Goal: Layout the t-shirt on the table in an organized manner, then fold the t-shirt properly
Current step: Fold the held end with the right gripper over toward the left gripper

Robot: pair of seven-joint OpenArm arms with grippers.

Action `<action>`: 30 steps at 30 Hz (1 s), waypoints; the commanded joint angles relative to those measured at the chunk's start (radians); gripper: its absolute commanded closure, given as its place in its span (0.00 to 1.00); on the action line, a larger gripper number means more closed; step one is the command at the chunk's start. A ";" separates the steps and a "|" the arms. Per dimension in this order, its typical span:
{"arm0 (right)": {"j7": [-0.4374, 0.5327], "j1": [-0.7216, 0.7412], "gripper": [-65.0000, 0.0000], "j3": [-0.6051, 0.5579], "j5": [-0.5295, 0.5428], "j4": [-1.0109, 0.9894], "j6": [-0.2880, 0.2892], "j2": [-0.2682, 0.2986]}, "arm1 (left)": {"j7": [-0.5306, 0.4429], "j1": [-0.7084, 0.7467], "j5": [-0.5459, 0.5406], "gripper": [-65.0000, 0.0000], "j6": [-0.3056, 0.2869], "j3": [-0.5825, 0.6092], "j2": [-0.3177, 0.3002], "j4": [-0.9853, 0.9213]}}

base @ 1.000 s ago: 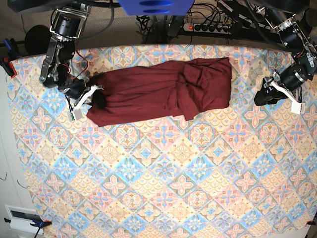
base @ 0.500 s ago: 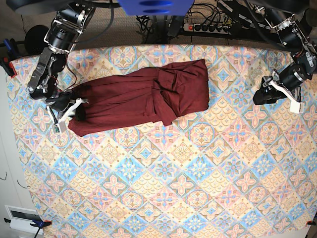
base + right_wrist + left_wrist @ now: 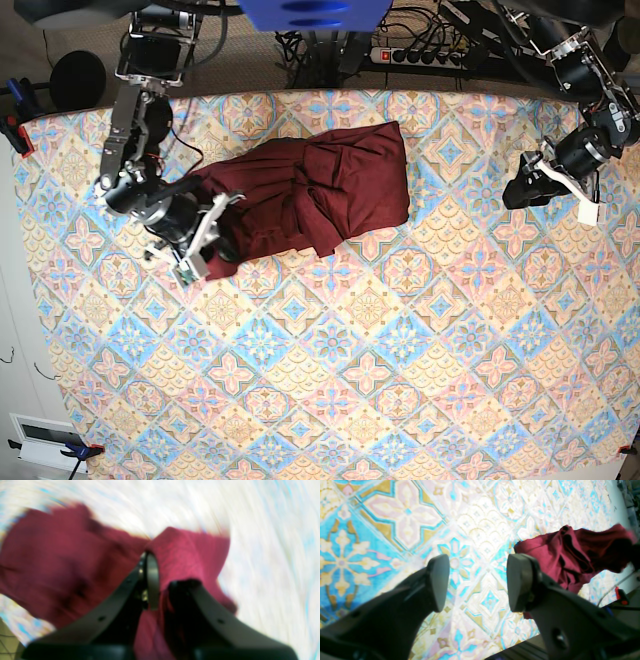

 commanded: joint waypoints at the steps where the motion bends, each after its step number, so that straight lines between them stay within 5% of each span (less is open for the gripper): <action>1: 0.023 0.014 0.99 -0.033 0.017 0.030 0.003 0.003 | -0.014 -0.008 -0.011 0.46 0.000 -0.004 -0.018 0.013; 19: 0.072 0.020 0.99 -0.452 0.011 0.084 0.003 0.003 | -0.014 -0.011 -0.005 0.46 0.001 -0.004 -0.018 0.015; 25: 0.073 0.023 0.99 -0.538 -0.124 0.078 0.003 0.001 | -0.014 -0.008 -0.005 0.46 0.001 -0.004 -0.018 0.015; 30: 0.110 0.023 0.99 -0.595 -0.265 0.076 0.003 -0.062 | -0.014 -0.007 -0.005 0.46 0.001 -0.004 -0.018 0.015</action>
